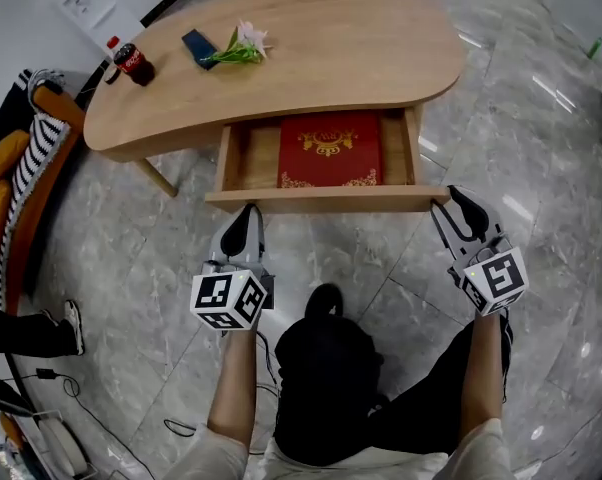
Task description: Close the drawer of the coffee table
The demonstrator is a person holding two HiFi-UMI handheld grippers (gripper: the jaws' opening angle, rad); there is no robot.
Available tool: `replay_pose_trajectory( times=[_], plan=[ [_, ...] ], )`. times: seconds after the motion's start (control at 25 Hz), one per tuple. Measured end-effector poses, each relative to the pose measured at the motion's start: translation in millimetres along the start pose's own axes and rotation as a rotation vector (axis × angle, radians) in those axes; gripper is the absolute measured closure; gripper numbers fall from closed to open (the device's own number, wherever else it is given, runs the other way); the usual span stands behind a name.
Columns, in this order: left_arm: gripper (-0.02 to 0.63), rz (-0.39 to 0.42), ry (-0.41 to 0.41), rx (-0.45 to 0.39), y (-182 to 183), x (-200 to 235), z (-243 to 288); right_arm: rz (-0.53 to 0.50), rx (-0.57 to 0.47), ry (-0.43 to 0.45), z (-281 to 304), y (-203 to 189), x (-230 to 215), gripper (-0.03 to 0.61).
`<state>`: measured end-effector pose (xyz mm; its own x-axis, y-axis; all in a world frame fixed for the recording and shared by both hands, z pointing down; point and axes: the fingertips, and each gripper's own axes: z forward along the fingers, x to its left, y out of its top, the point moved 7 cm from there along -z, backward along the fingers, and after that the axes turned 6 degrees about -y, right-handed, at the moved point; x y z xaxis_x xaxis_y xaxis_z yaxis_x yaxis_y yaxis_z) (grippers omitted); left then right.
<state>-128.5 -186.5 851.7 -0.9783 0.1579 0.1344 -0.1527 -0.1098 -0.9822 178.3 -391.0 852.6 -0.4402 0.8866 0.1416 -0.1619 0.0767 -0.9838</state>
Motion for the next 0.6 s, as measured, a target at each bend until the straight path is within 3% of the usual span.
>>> replay_pose_trajectory(
  times=[0.6],
  plan=[
    [0.604, 0.005, -0.043, 0.018, 15, 15, 39, 0.048, 0.045, -0.031, 36, 9, -27, 0.426]
  ],
)
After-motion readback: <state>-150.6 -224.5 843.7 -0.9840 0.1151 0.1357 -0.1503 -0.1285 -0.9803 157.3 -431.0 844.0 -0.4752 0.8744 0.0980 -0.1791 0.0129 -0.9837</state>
